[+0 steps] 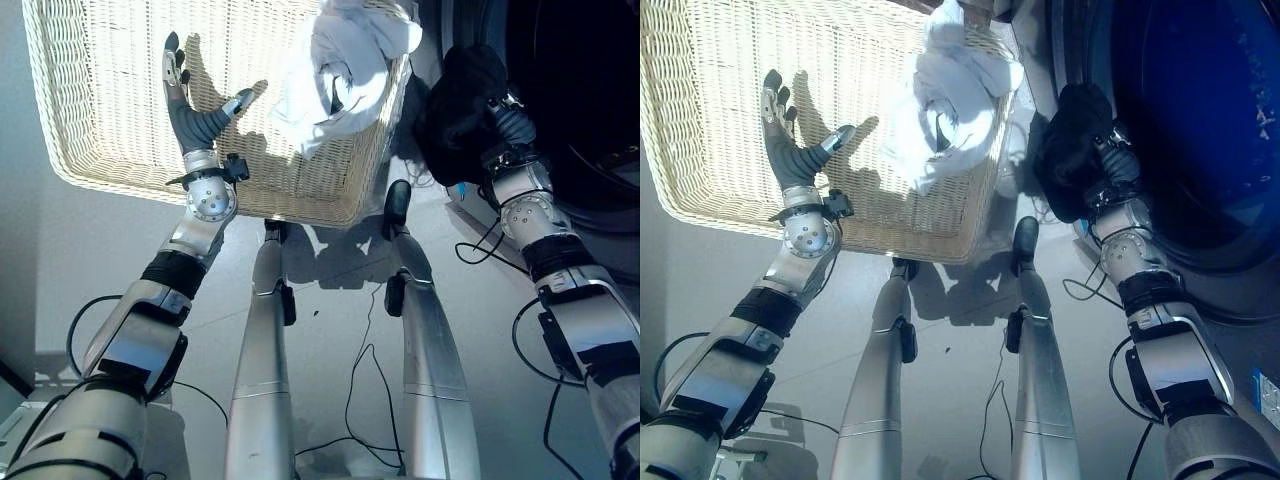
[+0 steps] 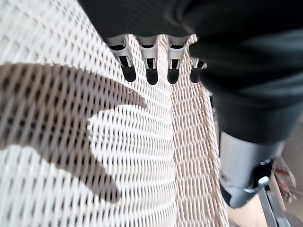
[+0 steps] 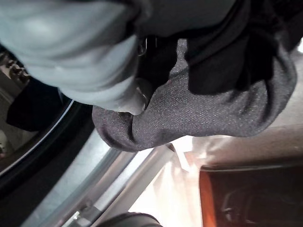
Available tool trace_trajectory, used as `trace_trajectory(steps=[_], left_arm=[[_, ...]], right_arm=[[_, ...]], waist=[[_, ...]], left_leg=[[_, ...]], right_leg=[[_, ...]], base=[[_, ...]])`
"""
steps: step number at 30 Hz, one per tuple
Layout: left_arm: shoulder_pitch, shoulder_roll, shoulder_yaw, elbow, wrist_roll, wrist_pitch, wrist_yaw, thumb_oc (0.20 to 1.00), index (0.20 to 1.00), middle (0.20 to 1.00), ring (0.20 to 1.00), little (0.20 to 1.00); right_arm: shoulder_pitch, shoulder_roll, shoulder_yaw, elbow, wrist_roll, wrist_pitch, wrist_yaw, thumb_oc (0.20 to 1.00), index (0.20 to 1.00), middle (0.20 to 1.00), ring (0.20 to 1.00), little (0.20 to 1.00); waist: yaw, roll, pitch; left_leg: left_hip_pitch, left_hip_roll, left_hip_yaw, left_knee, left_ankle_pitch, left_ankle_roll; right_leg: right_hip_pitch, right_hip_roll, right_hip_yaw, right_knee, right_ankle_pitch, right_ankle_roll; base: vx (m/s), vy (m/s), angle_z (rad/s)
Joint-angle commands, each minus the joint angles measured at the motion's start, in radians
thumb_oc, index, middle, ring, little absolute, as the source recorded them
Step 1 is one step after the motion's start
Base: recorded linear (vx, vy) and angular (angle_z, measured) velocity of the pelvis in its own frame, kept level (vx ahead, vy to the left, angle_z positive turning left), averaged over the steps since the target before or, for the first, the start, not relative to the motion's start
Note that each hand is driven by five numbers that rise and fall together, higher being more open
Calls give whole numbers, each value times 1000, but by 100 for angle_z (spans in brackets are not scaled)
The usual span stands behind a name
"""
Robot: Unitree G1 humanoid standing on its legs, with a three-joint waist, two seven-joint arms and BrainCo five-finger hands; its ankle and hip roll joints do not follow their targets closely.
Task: Put the clothes into the washing machine.
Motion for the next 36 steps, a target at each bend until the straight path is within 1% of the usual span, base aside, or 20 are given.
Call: trace_trajectory(steps=[1, 3, 4, 8, 9, 11, 12, 13, 15, 16, 20, 24, 26, 27, 28, 29, 30, 31, 33, 36], left_arm=[[14, 24, 35, -10, -24, -58, 3, 1000, 1000, 1000, 1000, 1000], [15, 33, 31, -12, -32, -58, 4, 1000, 1000, 1000, 1000, 1000], [19, 50, 22, -12, -42, -58, -2, 1000, 1000, 1000, 1000, 1000], [29, 76, 13, -6, -60, -70, -11, 1000, 1000, 1000, 1000, 1000], [50, 96, 11, -12, -68, -81, -12, 1000, 1000, 1000, 1000, 1000], [84, 116, 13, -31, -71, -90, -8, 1000, 1000, 1000, 1000, 1000], [101, 126, 17, -41, -71, -92, -7, 1000, 1000, 1000, 1000, 1000], [127, 140, 27, -52, -74, -96, -11, 1000, 1000, 1000, 1000, 1000], [165, 158, 45, -60, -83, -105, -27, 1000, 1000, 1000, 1000, 1000], [175, 166, 49, -57, -91, -109, -35, 1000, 1000, 1000, 1000, 1000], [189, 192, 60, -45, -130, -106, -91, 1000, 1000, 1000, 1000, 1000], [208, 197, 72, -34, -152, -115, -128, 1000, 1000, 1000, 1000, 1000], [224, 196, 81, -35, -164, -120, -149, 1000, 1000, 1000, 1000, 1000], [227, 196, 85, -37, -169, -116, -164, 1000, 1000, 1000, 1000, 1000], [229, 197, 76, -38, -174, -116, -163, 1000, 1000, 1000, 1000, 1000], [229, 195, 72, -38, -175, -115, -163, 1000, 1000, 1000, 1000, 1000], [225, 197, 68, -39, -177, -112, -165, 1000, 1000, 1000, 1000, 1000], [215, 197, 61, -40, -176, -104, -167, 1000, 1000, 1000, 1000, 1000], [190, 195, 39, -34, -180, -94, -165, 1000, 1000, 1000, 1000, 1000], [140, 193, 8, -23, -177, -70, -152, 1000, 1000, 1000, 1000, 1000]], right_arm=[[14, -118, -75, 32, 58, -133, -101, 200, 200, 200, 200, 200], [-7, -149, -83, 33, 47, -166, -170, 200, 200, 200, 200, 200], [-33, -193, -87, 32, 66, -199, -258, 200, 200, 200, 200, 200], [-74, -263, -105, 74, 100, -253, -372, 200, 200, 200, 200, 200], [-99, -328, -120, 114, 111, -308, -475, 200, 200, 200, 200, 200], [-117, -394, -116, 95, 71, -369, -630, 200, 200, 200, 200, 200], [-121, -425, -113, 76, 49, -384, -700, 200, 200, 200, 200, 200], [-128, -467, -109, 50, 7, -402, -819, 200, 200, 200, 200, 200], [-136, -539, -115, 39, -51, -427, -992, 200, 200, 200, 200, 200], [-136, -564, -117, 36, -58, -437, -1042, 200, 200, 200, 200, 200], [-201, -652, -64, 44, -189, -421, -1203, 200, 200, 200, 200, 200], [-239, -672, -13, 49, -231, -399, -1250, 200, 200, 200, 200, 200], [-244, -675, 8, 62, -253, -347, -1257, 200, 200, 200, 200, 200], [-240, -673, 15, 66, -267, -301, -1266, 300, 300, 300, 300, 300], [-231, -669, 26, 88, -266, -225, -1222, 818, 818, 818, 818, 818], [-225, -667, 25, 97, -261, -205, -1196, 1000, 1000, 1000, 1000, 1000], [-222, -662, 32, 101, -240, -191, -1184, 1000, 1000, 1000, 1000, 1000], [-222, -650, 51, 138, -162, -140, -1110, 1000, 1000, 1000, 1000, 1000], [-243, -633, 84, 194, -167, -64, -1052, 1000, 1000, 1000, 1000, 1000], [-272, -599, 153, 257, -202, 125, -887, 1000, 1000, 1000, 1000, 1000]], waist=[[-16, 22, -19], [-18, 18, -19], [-19, 16, -19], [-21, 11, -19], [-21, 3, -19], [-25, -5, -19], [-28, -9, -19], [-32, -15, -19], [-39, -27, -19], [-41, -31, -19], [-36, -43, -19], [-32, -42, -19], [-29, -37, -19], [-25, -36, -19], [-23, -32, -19], [-23, -31, -19], [-20, -31, -19], [-14, -29, -19], [-7, -27, -19], [-1, -25, -19]], left_leg=[[-1, -46, -18, 71, -89, 28], [4, -43, -16, 67, -89, 28], [8, -40, -16, 71, -93, 27], [15, -35, -19, 78, -103, 28], [20, -32, -25, 78, -107, 30], [27, -29, -26, 75, -108, 33], [30, -28, -27, 76, -109, 36], [36, -27, -27, 79, -111, 40], [52, -22, -24, 80, -114, 46], [59, -19, -22, 80, -114, 47], [86, -22, -29, 85, -116, 57], [94, -28, -34, 93, -116, 62], [96, -30, -35, 100, -115, 63], [99, -36, -39, 101, -116, 64], [98, -34, -36, 105, -113, 64], [97, -34, -36, 105, -113, 63], [96, -37, -39, 108, -113, 63], [93, -38, -38, 112, -113, 63], [88, -43, -43, 114, -114, 66], [76, -47, -44, 119, -113, 69]], right_leg=[[61, 41, -44, -34, 30, 68], [67, 40, -47, -40, 34, 70], [72, 38, -49, -40, 33, 71], [82, 39, -50, -39, 31, 73], [92, 41, -53, -42, 32, 73], [102, 46, -55, -49, 36, 70], [106, 49, -55, -49, 36, 67], [112, 54, -55, -47, 34, 64], [130, 61, -56, -44, 29, 60], [138, 62, -58, -41, 27, 58], [169, 63, -59, -39, 19, 48], [181, 61, -60, -37, 14, 44], [187, 59, -61, -34, 11, 42], [189, 57, -60, -39, 13, 42], [191, 55, -63, -33, 11, 42], [191, 54, -63, -31, 11, 42], [191, 55, -63, -32, 10, 42], [190, 53, -66, -30, 10, 42], [187, 51, -66, -35, 13, 42], [178, 50, -70, -33, 16, 43]], base=[[0, 0, 0], [-10, -19, -1], [-12, -32, -3], [-7, -41, -3], [-17, -89, -1], [-17, -66, -4], [-15, -32, -5], [-13, -25, -4], [-10, -26, -6], [-2, -31, -7], [4, -14, -2], [0, 0, 0], [0, 0, 0], [0, 0, 0], [0, 0, 0], [0, 0, 0], [0, 0, 0], [0, 0, 0], [0, 0, 0], [-1, -11, 0]])
